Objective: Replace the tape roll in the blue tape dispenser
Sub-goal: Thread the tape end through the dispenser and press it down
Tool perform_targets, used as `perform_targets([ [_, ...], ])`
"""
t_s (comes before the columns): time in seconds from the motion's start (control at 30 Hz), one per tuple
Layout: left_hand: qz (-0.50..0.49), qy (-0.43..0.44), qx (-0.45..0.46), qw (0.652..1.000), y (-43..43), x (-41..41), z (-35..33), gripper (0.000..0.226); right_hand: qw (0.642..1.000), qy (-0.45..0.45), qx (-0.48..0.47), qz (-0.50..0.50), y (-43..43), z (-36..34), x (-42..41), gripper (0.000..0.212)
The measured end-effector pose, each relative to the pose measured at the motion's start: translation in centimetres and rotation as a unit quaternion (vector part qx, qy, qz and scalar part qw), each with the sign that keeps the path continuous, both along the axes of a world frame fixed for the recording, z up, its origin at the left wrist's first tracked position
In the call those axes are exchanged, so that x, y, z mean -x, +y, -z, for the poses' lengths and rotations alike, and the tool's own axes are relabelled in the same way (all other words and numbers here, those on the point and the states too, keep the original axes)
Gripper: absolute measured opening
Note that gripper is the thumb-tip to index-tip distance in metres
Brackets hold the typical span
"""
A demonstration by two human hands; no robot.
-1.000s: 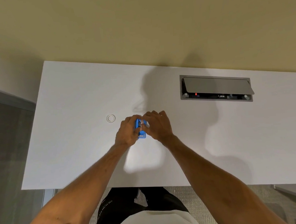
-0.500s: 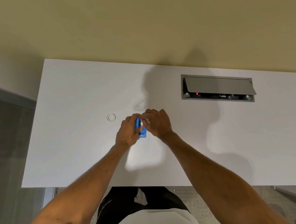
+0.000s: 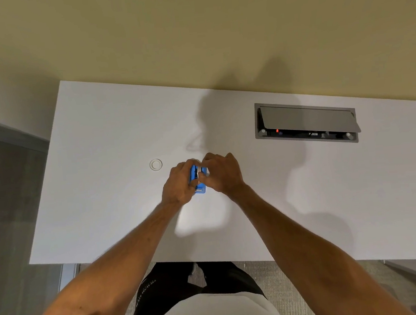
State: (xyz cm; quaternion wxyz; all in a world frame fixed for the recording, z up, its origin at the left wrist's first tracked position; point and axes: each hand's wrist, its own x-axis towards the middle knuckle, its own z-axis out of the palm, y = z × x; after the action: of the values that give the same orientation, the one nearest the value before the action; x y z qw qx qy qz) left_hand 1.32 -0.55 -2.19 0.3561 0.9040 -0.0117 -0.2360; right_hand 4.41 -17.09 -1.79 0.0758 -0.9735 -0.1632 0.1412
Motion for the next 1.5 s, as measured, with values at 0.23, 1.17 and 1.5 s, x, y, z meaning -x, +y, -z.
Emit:
perform_targets([
  [0.23, 0.001, -0.008, -0.009, 1.000, -0.12, -0.33, 0.21, 0.044, 1.000, 0.013, -0.001, 0.023, -0.01, 0.07, -0.47, 0.034],
  [1.17, -0.007, -0.001, -0.013, 1.000, -0.37, -0.12, -0.27, 0.046, 1.000, 0.005, -0.011, -0.029, -0.55, -0.01, 0.21, 0.048],
  [1.5, 0.009, 0.007, -0.030, 0.999, -0.27, -0.35, -0.34, 0.042, 0.999, -0.001, 0.002, -0.034, -0.02, -0.17, 0.23, 0.033],
])
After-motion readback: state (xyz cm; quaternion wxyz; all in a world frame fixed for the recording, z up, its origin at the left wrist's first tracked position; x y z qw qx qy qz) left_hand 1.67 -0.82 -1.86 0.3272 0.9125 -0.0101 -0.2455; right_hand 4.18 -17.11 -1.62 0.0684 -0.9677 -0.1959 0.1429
